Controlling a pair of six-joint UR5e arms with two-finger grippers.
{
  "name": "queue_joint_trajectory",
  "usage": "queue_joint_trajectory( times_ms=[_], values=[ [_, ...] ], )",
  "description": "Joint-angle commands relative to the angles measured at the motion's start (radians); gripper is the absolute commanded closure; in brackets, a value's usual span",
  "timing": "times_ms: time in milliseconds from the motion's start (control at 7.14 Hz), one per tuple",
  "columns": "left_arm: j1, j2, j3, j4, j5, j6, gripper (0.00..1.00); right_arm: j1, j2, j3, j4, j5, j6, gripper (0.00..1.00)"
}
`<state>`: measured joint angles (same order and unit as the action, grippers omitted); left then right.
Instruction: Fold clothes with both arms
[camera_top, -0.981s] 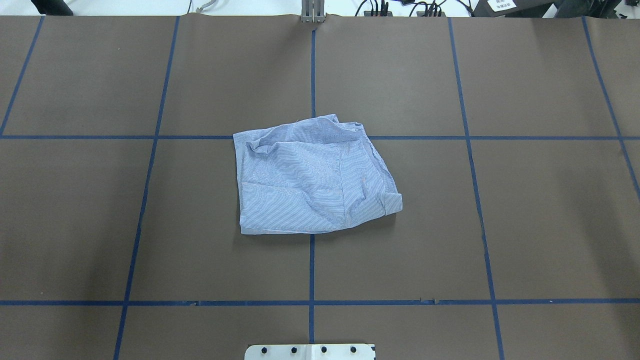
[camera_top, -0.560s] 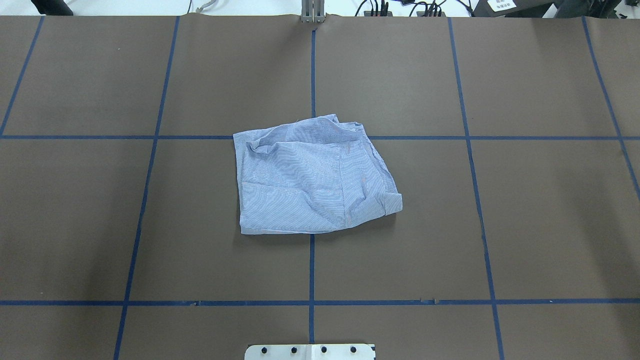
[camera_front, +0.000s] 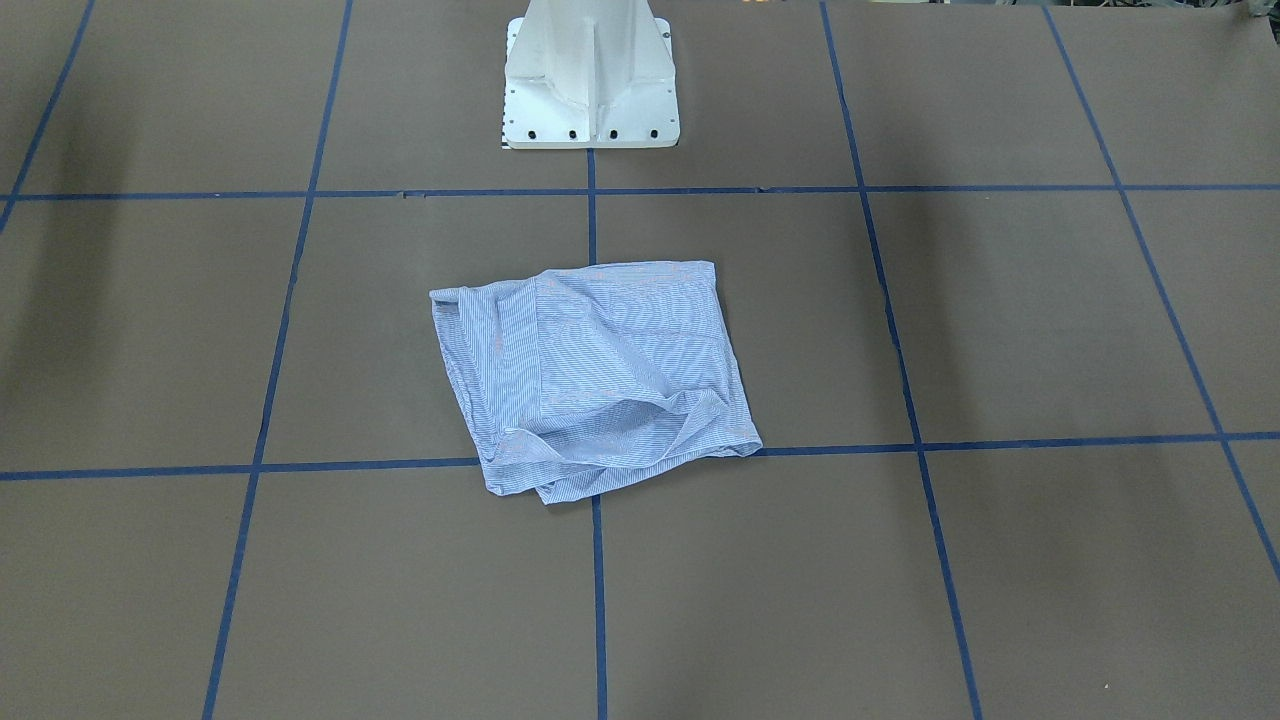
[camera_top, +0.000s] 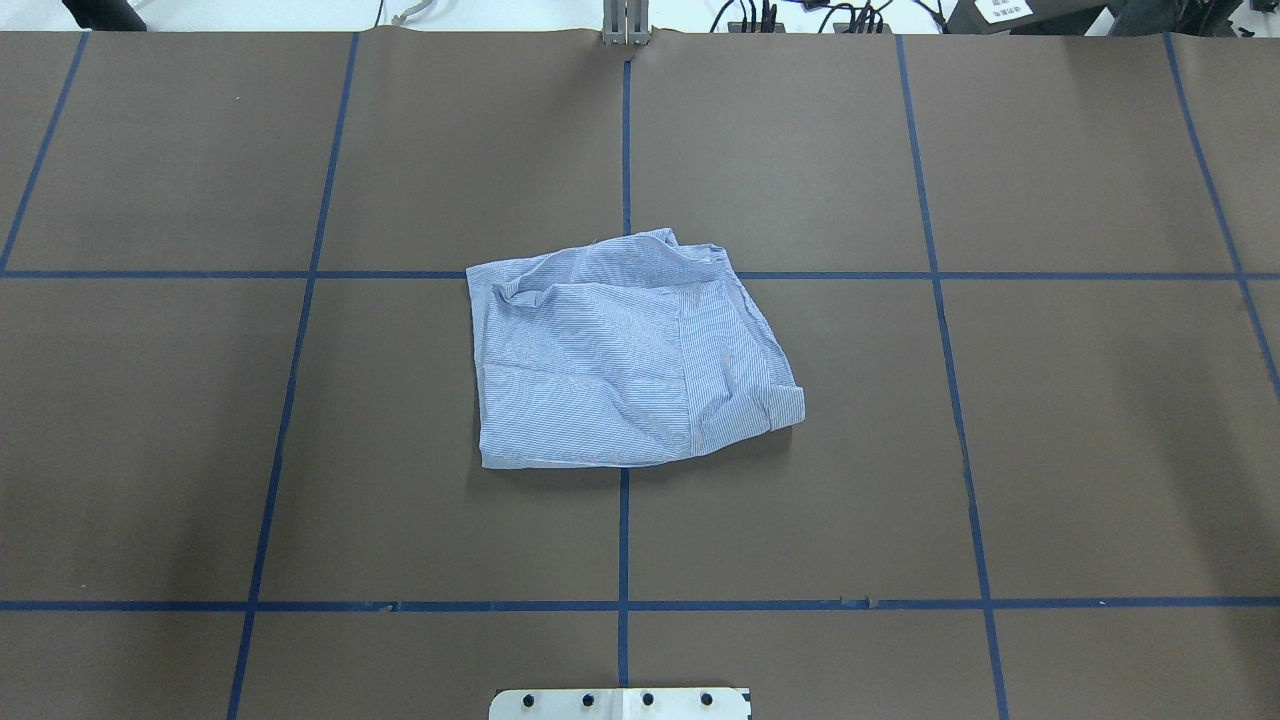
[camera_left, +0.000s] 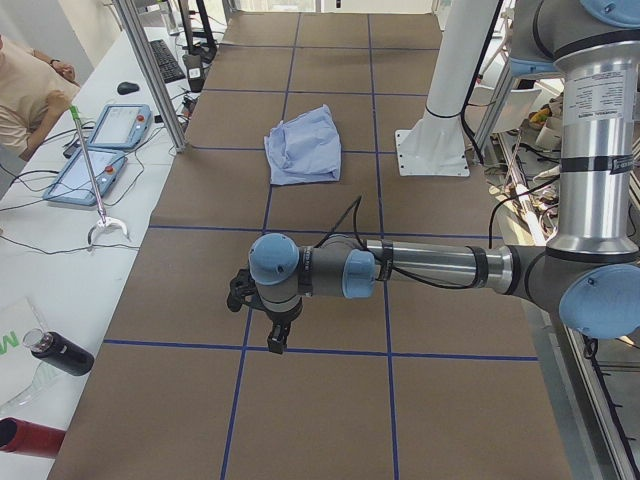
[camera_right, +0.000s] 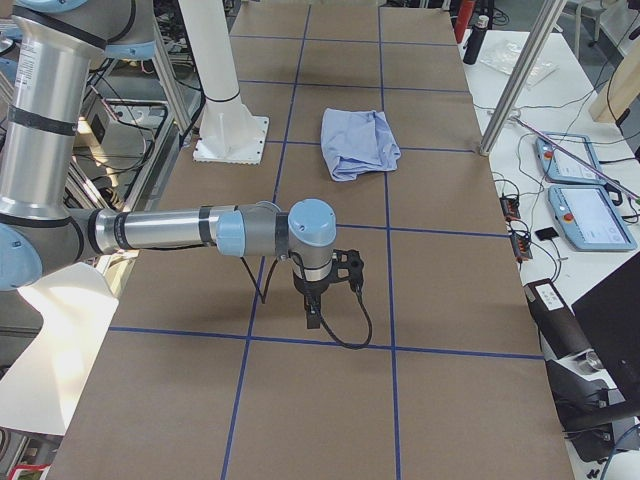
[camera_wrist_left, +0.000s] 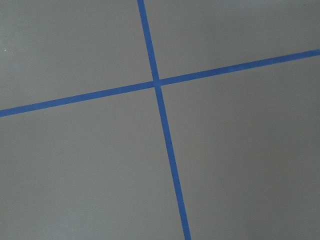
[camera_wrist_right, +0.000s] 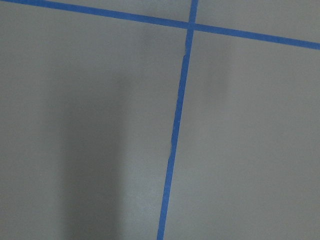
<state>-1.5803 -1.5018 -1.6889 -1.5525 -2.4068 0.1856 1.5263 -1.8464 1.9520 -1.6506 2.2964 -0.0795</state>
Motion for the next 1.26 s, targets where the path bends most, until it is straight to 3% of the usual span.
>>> queue_joint_trajectory(
  times_ms=[0,1121],
  values=[
    [-0.001,0.0,0.0,0.0,0.0,0.0,0.0,0.0,0.001,-0.001,0.0,0.001,0.001,0.0],
    [0.0,0.015,-0.006,-0.001,0.0,0.0,0.0,0.0,-0.001,0.002,0.0,0.002,0.02,0.0]
  ],
)
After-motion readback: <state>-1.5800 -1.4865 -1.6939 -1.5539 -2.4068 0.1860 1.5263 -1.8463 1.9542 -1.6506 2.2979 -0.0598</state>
